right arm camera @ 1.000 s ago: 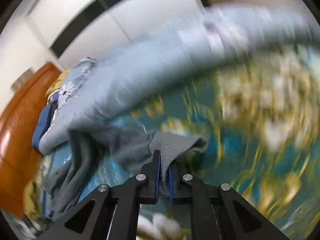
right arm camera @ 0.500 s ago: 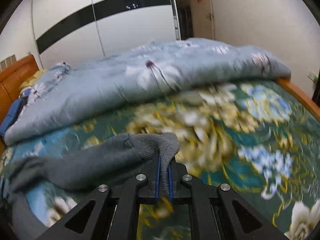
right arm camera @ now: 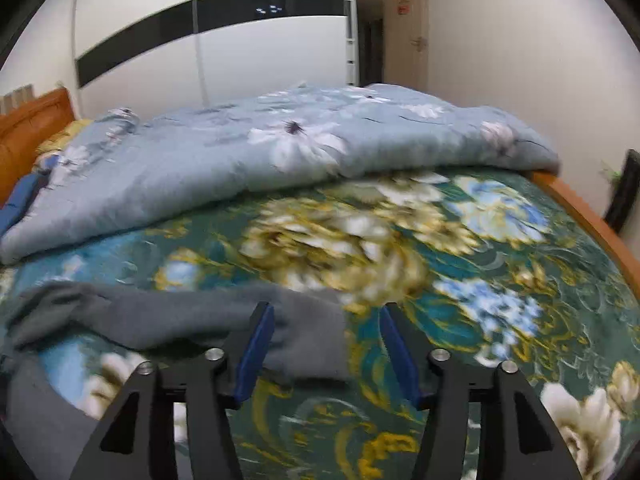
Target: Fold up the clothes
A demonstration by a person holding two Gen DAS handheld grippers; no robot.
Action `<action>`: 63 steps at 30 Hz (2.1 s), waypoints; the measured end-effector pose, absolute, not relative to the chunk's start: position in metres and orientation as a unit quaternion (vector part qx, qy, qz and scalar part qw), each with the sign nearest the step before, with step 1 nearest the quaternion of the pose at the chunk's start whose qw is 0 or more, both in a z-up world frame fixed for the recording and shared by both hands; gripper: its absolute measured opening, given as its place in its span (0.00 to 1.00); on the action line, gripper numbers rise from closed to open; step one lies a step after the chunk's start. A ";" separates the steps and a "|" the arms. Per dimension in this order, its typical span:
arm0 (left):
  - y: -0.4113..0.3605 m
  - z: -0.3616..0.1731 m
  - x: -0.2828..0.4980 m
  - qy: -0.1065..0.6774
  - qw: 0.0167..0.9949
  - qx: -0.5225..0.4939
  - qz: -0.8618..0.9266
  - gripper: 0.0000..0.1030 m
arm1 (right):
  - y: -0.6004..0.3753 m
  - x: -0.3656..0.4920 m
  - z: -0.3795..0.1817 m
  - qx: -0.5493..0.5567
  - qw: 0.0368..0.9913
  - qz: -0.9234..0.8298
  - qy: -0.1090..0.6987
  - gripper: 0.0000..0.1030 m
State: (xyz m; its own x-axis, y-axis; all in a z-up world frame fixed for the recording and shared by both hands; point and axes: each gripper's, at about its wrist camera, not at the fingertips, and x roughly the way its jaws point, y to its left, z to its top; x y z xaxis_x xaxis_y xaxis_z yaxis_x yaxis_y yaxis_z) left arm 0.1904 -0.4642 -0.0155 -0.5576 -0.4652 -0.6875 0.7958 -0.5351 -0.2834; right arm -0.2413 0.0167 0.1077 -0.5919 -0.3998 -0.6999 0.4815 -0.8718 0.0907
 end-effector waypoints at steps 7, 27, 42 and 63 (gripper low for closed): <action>-0.464 -0.015 0.190 0.298 0.379 0.278 -0.831 0.59 | -0.050 -0.269 0.071 0.510 0.234 -0.827 -0.018 0.59; -0.464 -0.015 0.193 0.305 0.372 0.272 -0.833 0.59 | -0.064 -0.258 0.166 0.343 0.344 -0.869 -0.098 0.07; -0.465 -0.015 0.192 0.305 0.371 0.272 -0.834 0.59 | -0.031 -0.229 0.082 0.403 0.308 -0.862 -0.011 0.10; -0.468 -0.015 0.198 0.321 0.363 0.255 -0.837 0.59 | -0.277 -0.269 0.027 0.385 0.227 -0.844 0.296 0.52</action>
